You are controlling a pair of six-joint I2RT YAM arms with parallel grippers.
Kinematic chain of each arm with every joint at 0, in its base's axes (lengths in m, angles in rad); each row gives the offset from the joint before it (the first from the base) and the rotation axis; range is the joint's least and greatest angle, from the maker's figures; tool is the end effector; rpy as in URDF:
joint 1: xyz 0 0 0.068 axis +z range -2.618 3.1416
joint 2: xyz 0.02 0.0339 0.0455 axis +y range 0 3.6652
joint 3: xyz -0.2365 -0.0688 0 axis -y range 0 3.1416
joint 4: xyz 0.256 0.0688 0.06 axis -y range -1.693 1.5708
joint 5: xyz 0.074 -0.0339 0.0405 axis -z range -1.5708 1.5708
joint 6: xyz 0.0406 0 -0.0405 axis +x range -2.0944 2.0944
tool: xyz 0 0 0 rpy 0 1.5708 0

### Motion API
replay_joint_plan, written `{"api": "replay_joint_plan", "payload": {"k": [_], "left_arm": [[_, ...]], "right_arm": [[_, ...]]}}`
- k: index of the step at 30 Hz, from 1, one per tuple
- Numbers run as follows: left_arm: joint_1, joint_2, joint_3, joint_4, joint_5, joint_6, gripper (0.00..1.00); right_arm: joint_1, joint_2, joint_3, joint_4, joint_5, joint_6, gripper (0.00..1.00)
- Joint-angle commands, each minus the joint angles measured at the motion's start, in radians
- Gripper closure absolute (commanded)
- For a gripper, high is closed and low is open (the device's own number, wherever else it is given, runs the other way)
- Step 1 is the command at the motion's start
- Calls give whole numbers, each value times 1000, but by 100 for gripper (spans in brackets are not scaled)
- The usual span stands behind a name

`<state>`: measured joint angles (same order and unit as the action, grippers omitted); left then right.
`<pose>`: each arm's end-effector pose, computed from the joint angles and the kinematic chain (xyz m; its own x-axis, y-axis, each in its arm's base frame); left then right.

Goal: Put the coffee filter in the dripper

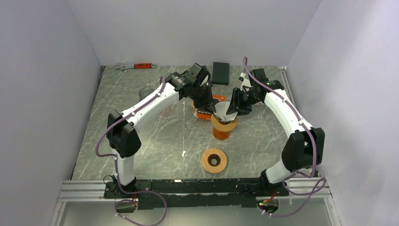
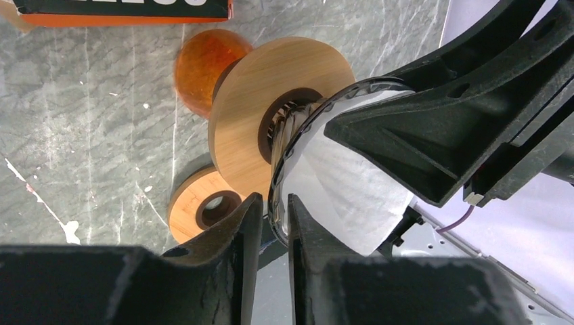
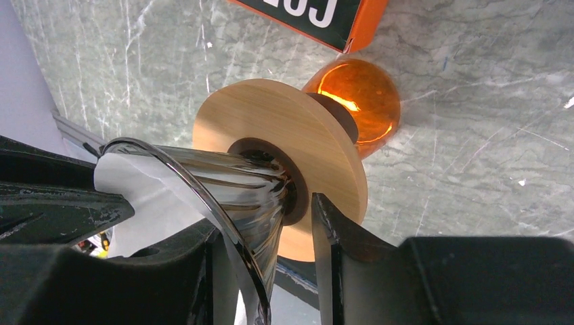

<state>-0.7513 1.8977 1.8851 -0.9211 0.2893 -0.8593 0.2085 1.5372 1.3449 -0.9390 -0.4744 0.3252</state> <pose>0.2989 -0.2950 0.3035 -0.9730 -0.0845 -0.2147 0.0633 0.7973 -0.6003 0.3109 0.0847 0.2602 -0.9585 0.0877 -0.2711 -0.0718 0.8464 0.5277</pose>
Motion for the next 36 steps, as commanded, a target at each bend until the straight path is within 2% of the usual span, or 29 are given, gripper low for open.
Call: {"api": "replay_joint_plan", "payload": {"k": [1, 3, 8, 18, 31, 36], "left_arm": [[0, -22, 0, 33, 8, -10, 71], [1, -33, -3, 35, 1, -9, 66], [1, -49, -2, 37, -1, -9, 59], [1, -85, 2, 39, -24, -10, 50], [-11, -71, 10, 34, 28, 1, 41], [-33, -34, 73, -46, -9, -1, 33]], "right_arm": [[-1, -42, 13, 28, 0, 0, 56], [-2, -48, 31, 20, -5, 0, 54], [-1, -58, 60, 1, -15, 1, 49], [-3, -105, 99, -54, 31, 2, 28], [-4, -117, 33, -56, 4, 9, 27], [-4, -115, 20, -54, 3, 5, 26]]}}
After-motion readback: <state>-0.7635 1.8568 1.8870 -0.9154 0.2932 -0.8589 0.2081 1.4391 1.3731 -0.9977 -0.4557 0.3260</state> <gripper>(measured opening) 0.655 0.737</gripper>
